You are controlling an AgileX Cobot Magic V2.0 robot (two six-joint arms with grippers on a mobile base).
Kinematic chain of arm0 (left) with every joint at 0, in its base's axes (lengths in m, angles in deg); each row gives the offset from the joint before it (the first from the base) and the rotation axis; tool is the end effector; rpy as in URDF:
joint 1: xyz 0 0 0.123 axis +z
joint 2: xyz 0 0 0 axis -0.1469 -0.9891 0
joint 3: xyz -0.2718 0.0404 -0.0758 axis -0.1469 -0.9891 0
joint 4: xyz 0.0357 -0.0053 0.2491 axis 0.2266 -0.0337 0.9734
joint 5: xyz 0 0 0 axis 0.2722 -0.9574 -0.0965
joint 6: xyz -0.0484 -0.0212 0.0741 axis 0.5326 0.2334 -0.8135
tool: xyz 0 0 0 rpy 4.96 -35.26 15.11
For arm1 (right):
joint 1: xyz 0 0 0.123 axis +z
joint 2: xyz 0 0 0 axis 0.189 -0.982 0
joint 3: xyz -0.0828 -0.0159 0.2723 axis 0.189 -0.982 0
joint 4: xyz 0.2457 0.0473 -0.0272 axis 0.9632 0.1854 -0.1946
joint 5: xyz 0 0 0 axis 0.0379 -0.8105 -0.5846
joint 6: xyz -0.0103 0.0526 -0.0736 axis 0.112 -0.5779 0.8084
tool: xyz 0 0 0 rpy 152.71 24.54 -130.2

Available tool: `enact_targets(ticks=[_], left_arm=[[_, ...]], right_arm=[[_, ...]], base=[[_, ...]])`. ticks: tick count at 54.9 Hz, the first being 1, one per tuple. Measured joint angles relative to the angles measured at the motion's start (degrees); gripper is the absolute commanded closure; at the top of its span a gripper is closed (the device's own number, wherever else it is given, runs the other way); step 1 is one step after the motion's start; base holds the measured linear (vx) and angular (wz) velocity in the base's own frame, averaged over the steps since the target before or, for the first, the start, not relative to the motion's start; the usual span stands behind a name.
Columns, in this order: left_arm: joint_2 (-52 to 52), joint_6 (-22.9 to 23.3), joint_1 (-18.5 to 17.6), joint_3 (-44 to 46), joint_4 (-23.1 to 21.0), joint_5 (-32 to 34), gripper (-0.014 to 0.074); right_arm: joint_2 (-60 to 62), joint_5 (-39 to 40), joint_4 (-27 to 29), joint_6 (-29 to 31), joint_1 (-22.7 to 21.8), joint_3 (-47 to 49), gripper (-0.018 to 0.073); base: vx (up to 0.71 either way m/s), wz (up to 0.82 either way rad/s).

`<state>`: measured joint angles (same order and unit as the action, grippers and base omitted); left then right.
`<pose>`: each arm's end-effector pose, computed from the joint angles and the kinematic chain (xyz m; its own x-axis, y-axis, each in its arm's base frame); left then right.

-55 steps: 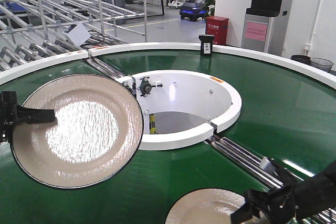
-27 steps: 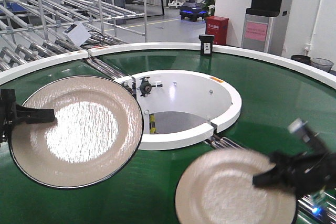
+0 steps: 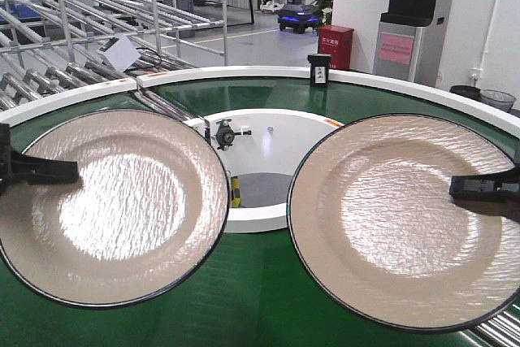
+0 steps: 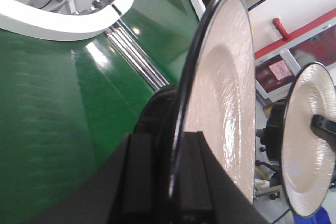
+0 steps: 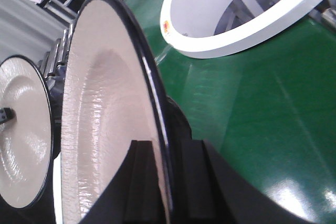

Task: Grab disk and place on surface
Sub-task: 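Lift both plates upright off the conveyor, then hold both plates while the base drives to the steel table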

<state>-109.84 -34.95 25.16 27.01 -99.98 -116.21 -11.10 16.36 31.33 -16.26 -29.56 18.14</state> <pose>0.3144 0.0087 0.3772 -0.7382 -0.3449 -0.5798 0.3501 0.5388 -0.7662 0.2688 -0.0102 0.3764 -0.7085 0.3516 -0.6118 -0.2763 0.6595 0.6991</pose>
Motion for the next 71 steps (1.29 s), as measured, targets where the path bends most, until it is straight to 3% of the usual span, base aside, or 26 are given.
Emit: enact_targets(ticks=[48,71], left_arm=[[0.69,1.24,-0.58,0.0,0.45,-0.74,0.0598],[0.69,1.24,-0.52,0.0,0.52,-0.4,0.0598]], right_arm=[[-0.03,0.66,1.13,-0.11,0.0,-0.17,0.0568],[-0.03,1.05,1.13,-0.11,0.0,-0.17,0.0568]], base=[[0.0,-0.01],[-0.08,-0.31]])
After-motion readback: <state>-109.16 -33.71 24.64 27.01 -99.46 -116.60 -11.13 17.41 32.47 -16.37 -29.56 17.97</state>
